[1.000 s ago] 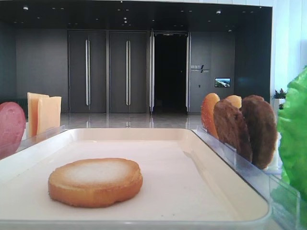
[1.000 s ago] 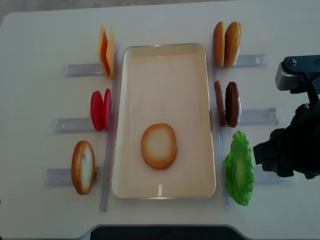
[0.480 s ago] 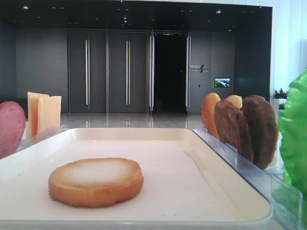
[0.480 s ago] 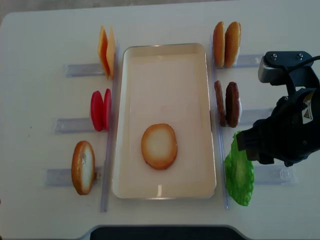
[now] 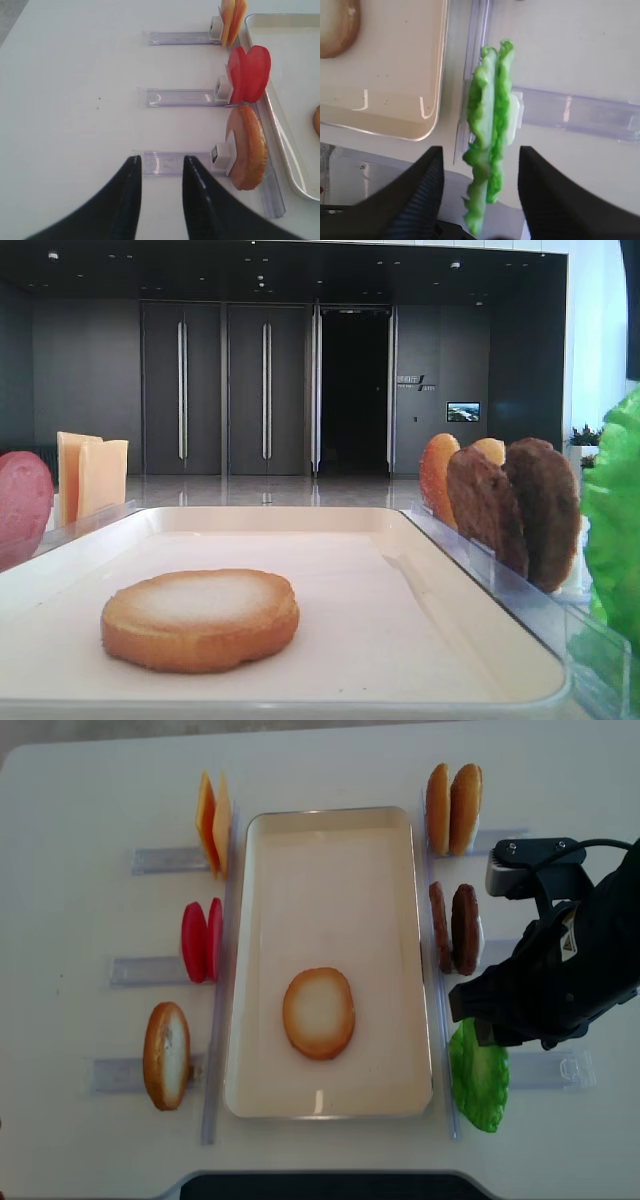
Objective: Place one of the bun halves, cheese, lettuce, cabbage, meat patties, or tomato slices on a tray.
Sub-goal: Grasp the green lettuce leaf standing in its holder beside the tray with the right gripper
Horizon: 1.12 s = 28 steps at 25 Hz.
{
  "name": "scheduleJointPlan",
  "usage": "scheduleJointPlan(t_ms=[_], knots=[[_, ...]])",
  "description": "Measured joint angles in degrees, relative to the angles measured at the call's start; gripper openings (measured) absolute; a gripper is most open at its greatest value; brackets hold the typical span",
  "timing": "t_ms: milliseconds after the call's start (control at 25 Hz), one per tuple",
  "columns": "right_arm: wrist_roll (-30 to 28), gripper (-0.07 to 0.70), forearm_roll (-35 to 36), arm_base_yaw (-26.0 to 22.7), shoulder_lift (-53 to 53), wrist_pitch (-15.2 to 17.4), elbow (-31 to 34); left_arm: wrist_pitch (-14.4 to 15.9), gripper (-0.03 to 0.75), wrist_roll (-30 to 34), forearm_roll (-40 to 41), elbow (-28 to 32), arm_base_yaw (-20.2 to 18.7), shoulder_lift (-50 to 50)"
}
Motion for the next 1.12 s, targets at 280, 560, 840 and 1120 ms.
scheduleJointPlan(t_ms=[280, 560, 840, 1120], knots=[[-1.54, 0.359, 0.63, 0.0, 2.49, -0.9, 0.0, 0.0, 0.219, 0.0, 0.0, 0.0, 0.0, 0.0], [-1.87, 0.269, 0.51, 0.0, 2.53, -1.63, 0.0, 0.0, 0.219, 0.0, 0.0, 0.0, 0.0, 0.0], [-2.06, 0.064, 0.35, 0.0, 2.53, -1.27, 0.0, 0.0, 0.219, 0.0, 0.0, 0.0, 0.0, 0.0], [-2.06, 0.064, 0.19, 0.0, 2.11, -0.4, 0.0, 0.0, 0.219, 0.0, 0.0, 0.0, 0.0, 0.0]])
